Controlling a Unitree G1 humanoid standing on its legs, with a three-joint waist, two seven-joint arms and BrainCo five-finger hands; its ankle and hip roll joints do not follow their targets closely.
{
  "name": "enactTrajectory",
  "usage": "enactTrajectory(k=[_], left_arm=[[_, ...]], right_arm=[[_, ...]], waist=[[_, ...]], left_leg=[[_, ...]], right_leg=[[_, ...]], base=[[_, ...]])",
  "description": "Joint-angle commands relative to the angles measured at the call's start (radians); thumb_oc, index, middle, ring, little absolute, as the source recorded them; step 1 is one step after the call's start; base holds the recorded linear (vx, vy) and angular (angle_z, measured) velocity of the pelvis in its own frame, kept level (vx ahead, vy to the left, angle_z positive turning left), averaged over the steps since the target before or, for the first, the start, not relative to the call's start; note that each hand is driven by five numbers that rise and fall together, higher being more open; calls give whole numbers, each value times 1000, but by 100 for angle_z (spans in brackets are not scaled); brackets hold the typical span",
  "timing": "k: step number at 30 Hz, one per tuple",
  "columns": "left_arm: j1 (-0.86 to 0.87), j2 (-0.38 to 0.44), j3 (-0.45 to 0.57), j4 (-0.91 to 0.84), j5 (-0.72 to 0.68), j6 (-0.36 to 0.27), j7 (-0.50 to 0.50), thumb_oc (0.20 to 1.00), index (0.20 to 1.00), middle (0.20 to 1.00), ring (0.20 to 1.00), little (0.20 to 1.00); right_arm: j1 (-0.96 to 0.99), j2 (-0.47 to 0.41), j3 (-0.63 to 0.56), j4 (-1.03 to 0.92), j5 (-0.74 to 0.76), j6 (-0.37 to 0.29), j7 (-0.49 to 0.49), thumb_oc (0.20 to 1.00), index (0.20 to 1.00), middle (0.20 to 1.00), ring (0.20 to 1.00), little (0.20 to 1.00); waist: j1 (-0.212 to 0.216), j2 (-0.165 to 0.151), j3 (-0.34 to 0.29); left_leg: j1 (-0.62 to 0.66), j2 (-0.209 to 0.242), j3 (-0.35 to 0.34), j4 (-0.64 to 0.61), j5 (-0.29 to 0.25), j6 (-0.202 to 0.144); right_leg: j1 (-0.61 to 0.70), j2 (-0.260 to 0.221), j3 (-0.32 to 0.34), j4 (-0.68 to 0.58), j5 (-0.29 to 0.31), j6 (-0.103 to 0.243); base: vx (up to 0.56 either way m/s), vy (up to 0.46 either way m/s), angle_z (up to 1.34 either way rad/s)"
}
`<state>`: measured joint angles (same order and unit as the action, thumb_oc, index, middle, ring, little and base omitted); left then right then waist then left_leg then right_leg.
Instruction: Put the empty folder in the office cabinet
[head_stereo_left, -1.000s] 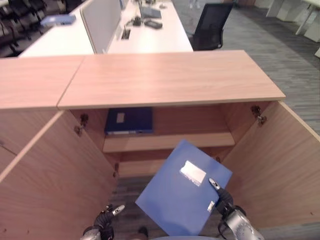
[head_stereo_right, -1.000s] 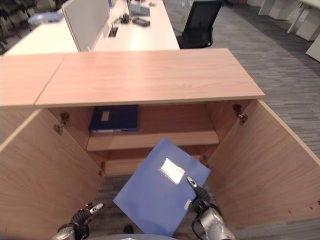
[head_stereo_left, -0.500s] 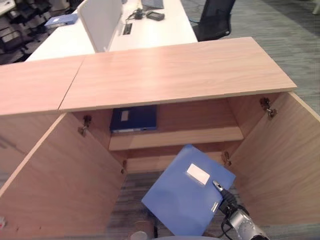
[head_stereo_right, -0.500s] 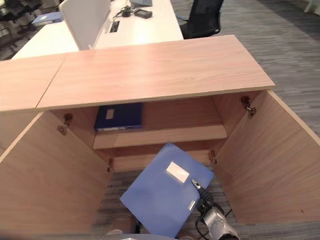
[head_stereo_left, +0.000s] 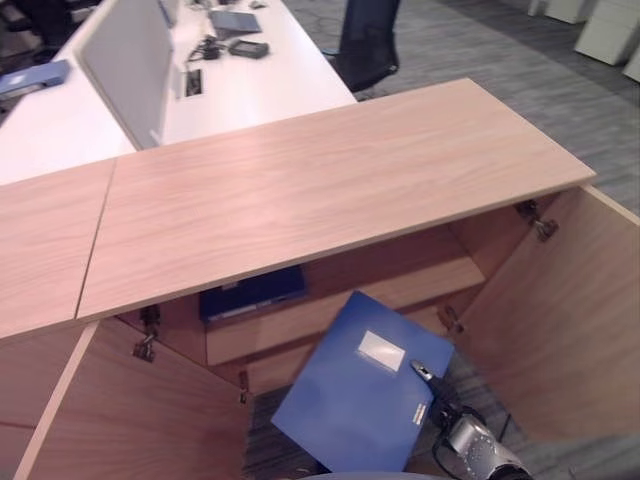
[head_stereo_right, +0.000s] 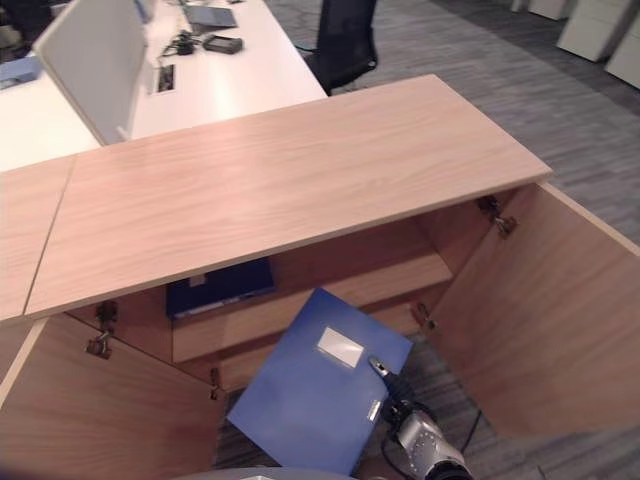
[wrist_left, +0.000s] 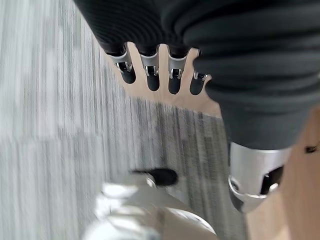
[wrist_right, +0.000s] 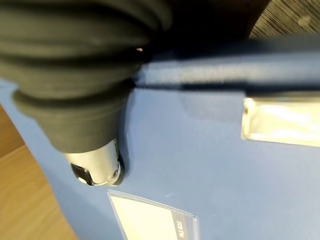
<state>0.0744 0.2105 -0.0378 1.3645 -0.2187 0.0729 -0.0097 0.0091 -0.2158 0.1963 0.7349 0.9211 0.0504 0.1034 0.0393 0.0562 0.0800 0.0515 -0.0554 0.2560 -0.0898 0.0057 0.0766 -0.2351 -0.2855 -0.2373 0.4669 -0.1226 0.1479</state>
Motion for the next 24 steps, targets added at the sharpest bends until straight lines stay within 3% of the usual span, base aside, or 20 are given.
enactTrajectory(k=[1, 4, 5, 8, 10, 12, 17, 20, 24], left_arm=[[-9, 24, 26, 25, 4, -6, 0, 1000, 1000, 1000, 1000, 1000], [-21, 19, 22, 15, 0, -11, -15, 1000, 1000, 1000, 1000, 1000], [-14, 19, 22, 3, 6, -12, -22, 1000, 1000, 1000, 1000, 1000], [33, 21, 34, 13, 68, -11, -9, 1000, 1000, 1000, 1000, 1000], [13, 22, 6, 18, 88, -6, 33, 1000, 1000, 1000, 1000, 1000], [0, 20, -8, 16, 106, -5, 48, 1000, 1000, 1000, 1000, 1000], [-54, 13, -80, 11, 163, 6, 99, 1000, 1000, 1000, 1000, 1000], [-66, 17, -88, 7, 156, 5, 107, 1000, 1000, 1000, 1000, 1000], [-63, 10, -100, -12, 153, 4, 112, 1000, 1000, 1000, 1000, 1000]], right_arm=[[38, 8, 37, -86, 3, 11, 61, 200, 200, 200, 200, 200], [39, 6, 36, -104, 29, 5, 60, 200, 200, 200, 200, 200], [41, -5, 36, -150, 37, -5, 54, 200, 200, 200, 200, 200], [34, -29, 21, -228, 95, -30, 55, 200, 200, 200, 200, 200], [-64, -64, 18, -336, 170, -90, 22, 200, 200, 200, 200, 200], [-83, -67, 10, -352, 187, -108, 10, 200, 200, 200, 200, 200], [-189, -70, 14, -387, 266, -170, -42, 200, 200, 200, 200, 200], [-217, -74, 15, -422, 291, -191, -53, 200, 200, 200, 200, 200], [-218, -77, 9, -444, 303, -205, -65, 200, 200, 200, 200, 200]], waist=[[-19, 10, 54], [-30, 1, 80], [-29, -5, 96], [-22, -13, 69], [-12, 1, 81], [-13, 3, 82], [-4, 13, 139], [-3, 17, 167], [-6, 28, 179]], left_leg=[[-37, 47, -97, 3, 3, -50], [-13, 38, -107, 5, -9, -57], [15, 38, -119, 19, -40, -68], [16, 58, -126, 69, -68, -82], [-44, 82, -156, 75, -42, -104], [-70, 88, -161, 75, -37, -111], [-237, 115, -170, 216, -66, -122], [-378, 99, -184, 354, -104, -123], [-460, 98, -196, 442, -135, -123]], right_leg=[[144, 92, 43, -283, 106, -18], [118, 114, 49, -394, 153, -6], [119, 105, 11, -414, 158, 5], [171, 109, -20, -438, 159, -19], [128, 109, -52, -386, 122, -38], [106, 105, -64, -372, 114, -41], [-30, 61, -88, -208, 63, -55], [-132, 21, -73, -93, 27, -58], [-193, -4, -61, -4, -14, -58]], base=[[-16, -57, -59], [102, -113, 16], [153, -172, 32], [223, -267, 32], [-6, -201, 41], [-68, -82, 31], [-144, -68, 55], [-132, -33, 36], [-26, -10, 25]])
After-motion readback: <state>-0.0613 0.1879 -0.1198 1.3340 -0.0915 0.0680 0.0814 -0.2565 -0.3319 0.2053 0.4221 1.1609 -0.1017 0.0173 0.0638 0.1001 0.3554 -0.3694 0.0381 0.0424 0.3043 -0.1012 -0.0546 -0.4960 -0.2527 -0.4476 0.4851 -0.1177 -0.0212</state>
